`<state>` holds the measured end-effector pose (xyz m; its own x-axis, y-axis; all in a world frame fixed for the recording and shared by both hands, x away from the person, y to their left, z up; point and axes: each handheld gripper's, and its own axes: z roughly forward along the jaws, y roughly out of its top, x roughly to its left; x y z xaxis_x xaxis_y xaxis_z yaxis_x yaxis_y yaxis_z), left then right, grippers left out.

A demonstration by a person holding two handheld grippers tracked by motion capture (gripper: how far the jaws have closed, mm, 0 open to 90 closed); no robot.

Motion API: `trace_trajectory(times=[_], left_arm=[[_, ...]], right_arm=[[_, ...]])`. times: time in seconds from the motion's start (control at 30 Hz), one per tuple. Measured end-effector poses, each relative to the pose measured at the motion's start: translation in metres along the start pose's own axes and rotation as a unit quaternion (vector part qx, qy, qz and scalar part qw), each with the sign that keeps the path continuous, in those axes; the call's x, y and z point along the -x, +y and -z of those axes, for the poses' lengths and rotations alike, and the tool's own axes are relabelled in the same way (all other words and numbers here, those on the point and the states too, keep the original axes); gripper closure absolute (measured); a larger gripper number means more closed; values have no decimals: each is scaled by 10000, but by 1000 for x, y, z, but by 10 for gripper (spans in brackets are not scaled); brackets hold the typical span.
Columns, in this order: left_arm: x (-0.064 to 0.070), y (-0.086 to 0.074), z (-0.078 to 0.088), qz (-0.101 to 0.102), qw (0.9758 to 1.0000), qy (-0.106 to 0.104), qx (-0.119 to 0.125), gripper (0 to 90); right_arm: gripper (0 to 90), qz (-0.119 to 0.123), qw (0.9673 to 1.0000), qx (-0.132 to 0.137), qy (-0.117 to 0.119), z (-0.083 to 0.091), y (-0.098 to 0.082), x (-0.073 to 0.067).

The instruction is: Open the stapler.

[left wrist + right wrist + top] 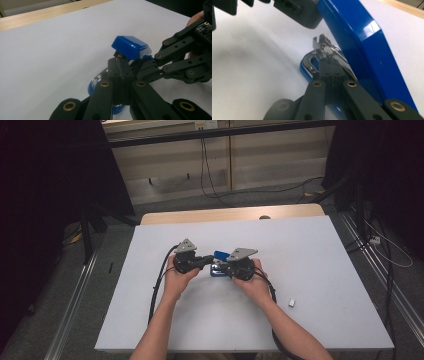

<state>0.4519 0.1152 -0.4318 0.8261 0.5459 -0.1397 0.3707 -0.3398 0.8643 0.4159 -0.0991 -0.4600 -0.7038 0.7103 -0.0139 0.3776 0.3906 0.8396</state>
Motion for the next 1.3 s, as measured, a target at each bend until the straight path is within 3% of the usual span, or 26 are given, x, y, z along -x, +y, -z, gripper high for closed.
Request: trace_trajectory(times=[0.07,0.47,0.7,0.93,1.3], left_arm=[[0,0,0,-9,10000,6,5,900],[0,-1,-1,-42,10000,39,20,900],[-1,-2,-2,-21,10000,41,85,900],[-1,-8,-11,-81,9999,45,-145,900],[0,-10,-15,-171,9996,124,-162,900]], right_arm=[[900,-112,9998,137,15,1,1,0],[900,-150,9989,369,-233,-3,1,-6],[900,-69,9983,428,-379,-2,1,-9],[900,-74,9980,477,-418,-3,2,-10],[900,-52,9977,461,-492,0,3,-9]])
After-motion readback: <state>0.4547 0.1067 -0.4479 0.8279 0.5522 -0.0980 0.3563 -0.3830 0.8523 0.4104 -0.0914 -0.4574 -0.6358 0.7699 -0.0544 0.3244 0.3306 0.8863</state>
